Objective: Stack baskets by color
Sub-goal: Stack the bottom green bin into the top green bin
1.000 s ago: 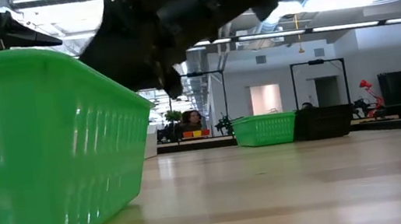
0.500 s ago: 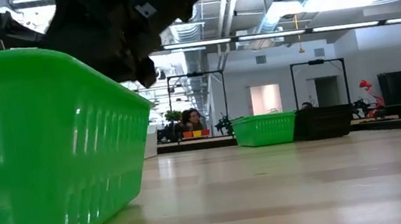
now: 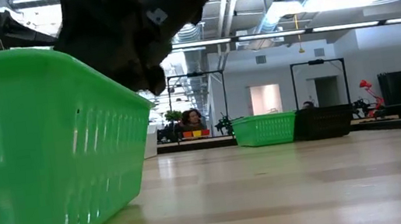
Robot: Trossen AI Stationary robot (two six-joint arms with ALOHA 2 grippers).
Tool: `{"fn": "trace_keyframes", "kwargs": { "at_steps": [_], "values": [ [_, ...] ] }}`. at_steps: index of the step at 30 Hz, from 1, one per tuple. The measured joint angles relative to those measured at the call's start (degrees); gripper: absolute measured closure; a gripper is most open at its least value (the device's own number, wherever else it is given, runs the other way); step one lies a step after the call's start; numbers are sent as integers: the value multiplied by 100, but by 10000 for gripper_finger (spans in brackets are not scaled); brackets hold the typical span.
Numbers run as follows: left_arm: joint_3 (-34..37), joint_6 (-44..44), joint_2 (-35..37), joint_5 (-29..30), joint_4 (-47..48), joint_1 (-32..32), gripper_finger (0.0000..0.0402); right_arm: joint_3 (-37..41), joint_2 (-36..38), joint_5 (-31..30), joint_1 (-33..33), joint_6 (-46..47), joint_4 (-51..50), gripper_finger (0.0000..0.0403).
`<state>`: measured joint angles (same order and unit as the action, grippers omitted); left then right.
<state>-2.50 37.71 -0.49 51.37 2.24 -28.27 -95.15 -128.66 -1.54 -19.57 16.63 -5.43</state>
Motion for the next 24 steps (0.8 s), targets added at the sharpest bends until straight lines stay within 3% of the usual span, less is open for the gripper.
{"fn": "trace_keyframes", "kwargs": {
  "at_steps": [9, 13, 17, 24],
  "values": [
    [0, -2, 0, -17, -1, 0, 152, 12, -212, -31, 4, 260, -175, 264],
    [0, -20, 0, -20, -2, 0, 152, 7, -196, -140, 22, 382, -347, 305],
    [0, -22, 0, -22, -2, 0, 152, 6, -201, -173, 67, 761, -324, 377],
    [0, -22, 0, -24, -2, 0, 152, 9, -94, -1341, 122, 2083, 222, 395]
  ]
}}
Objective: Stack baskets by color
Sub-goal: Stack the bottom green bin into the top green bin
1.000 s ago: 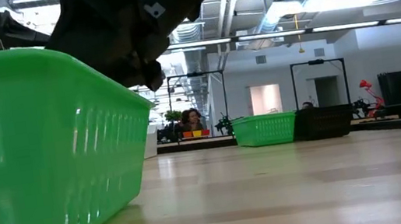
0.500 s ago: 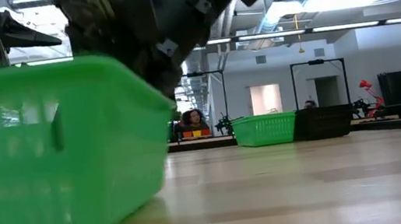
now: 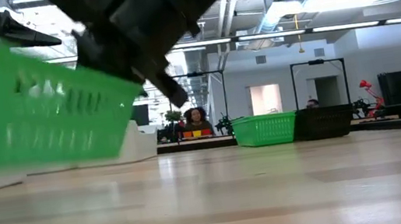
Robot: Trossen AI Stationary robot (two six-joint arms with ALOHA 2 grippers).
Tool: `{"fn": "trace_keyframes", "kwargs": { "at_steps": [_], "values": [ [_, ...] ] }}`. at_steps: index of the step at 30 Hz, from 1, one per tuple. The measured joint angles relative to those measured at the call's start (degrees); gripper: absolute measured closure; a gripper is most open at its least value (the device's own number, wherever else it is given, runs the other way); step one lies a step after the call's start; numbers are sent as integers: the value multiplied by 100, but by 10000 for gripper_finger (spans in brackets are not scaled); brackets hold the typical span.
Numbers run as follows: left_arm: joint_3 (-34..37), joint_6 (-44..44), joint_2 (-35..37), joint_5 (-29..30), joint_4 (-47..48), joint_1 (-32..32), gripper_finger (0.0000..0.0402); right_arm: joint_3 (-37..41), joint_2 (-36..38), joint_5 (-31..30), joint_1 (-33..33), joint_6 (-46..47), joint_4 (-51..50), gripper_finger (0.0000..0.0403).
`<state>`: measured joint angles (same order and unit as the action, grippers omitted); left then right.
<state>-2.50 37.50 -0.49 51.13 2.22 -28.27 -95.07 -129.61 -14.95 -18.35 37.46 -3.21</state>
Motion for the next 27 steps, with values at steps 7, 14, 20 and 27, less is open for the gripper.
{"fn": "trace_keyframes", "kwargs": {
  "at_steps": [7, 14, 20, 27],
  "values": [
    [0, 0, 0, -2, 0, 0, 152, 7, 845, -552, 377, 170, -1729, 398],
    [0, -17, 0, 9, 2, 0, 152, 153, 2180, -1465, 976, 365, -3802, 399],
    [0, -85, 0, 11, 2, 0, 152, 1650, 3832, -1688, 1770, 682, -3857, 400],
    [0, -37, 0, 55, 4, 0, 152, 3874, 5546, -1950, 2924, 1247, -2621, 400]
  ]
}}
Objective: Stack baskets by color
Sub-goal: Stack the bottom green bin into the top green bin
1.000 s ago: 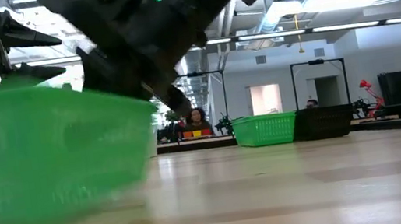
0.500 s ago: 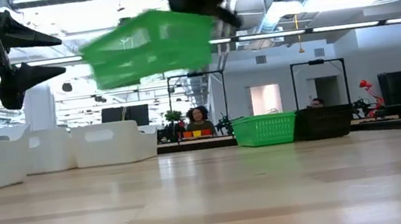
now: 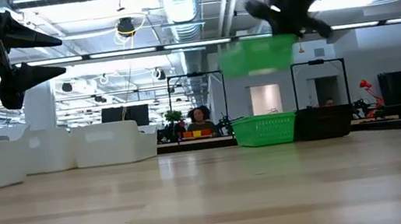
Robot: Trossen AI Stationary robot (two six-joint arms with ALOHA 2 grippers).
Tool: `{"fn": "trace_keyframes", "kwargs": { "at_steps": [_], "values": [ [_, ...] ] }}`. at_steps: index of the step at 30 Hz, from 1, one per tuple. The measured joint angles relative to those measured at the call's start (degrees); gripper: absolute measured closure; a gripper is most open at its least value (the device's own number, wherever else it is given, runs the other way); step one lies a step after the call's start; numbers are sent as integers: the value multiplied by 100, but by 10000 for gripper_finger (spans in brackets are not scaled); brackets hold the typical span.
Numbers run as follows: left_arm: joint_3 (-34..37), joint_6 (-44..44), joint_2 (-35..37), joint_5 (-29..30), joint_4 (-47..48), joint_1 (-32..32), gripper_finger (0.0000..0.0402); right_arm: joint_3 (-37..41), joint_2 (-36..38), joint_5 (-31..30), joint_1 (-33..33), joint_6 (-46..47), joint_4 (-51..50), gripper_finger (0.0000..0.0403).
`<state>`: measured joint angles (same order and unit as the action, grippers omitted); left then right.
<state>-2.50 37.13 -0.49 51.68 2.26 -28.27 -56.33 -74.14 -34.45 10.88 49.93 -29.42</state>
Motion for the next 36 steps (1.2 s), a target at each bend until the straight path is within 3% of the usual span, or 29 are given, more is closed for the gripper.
{"fn": "trace_keyframes", "kwargs": {
  "at_steps": [4, 6, 17, 26, 36],
  "values": [
    [0, 98, 0, 2, 0, 1, 152, 726, 174, 25, 605, 295, 700, 400],
    [0, 126, 0, 2, 0, 2, 152, 918, 106, 314, 881, 233, 1323, 400],
    [0, 272, 0, 4, 0, 1, 152, 985, -921, 1340, 1929, 19, 2492, 400],
    [0, 303, 0, -2, -2, 2, 152, 980, -1496, 1667, 2036, -347, 2704, 399],
    [0, 317, 0, -4, -2, 2, 152, 980, -1344, 1664, 2077, -549, 2666, 396]
  ]
}}
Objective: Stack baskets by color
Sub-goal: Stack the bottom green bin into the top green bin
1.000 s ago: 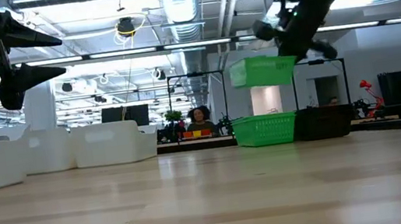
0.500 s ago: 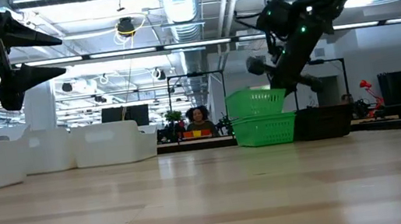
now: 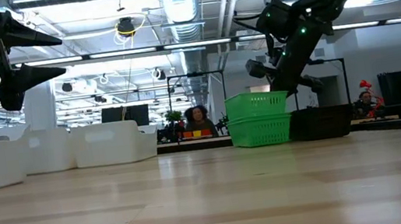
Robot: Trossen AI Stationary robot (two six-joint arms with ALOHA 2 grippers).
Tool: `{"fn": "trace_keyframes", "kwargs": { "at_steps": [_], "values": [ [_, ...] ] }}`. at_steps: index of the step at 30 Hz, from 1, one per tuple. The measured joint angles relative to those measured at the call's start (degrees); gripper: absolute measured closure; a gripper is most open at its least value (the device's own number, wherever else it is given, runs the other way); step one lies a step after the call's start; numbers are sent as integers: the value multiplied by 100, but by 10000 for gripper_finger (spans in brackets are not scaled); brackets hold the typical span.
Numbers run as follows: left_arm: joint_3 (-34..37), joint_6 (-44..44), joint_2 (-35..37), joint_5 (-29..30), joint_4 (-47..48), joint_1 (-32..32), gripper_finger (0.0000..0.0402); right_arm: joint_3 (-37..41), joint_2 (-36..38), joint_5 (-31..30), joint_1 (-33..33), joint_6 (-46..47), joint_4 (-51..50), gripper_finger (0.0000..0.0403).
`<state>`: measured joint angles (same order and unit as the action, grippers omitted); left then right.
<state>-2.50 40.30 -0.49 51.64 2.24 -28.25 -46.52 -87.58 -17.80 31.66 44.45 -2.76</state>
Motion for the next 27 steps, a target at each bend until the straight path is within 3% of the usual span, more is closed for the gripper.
{"fn": "trace_keyframes", "kwargs": {
  "at_steps": [16, 27],
  "values": [
    [0, -12, 0, -11, 0, -1, 152, -17, -570, -57, -168, 121, 167, 396],
    [0, -1, 1, -11, 0, 0, 152, -9, -611, -319, -253, 871, 100, 394]
  ]
}}
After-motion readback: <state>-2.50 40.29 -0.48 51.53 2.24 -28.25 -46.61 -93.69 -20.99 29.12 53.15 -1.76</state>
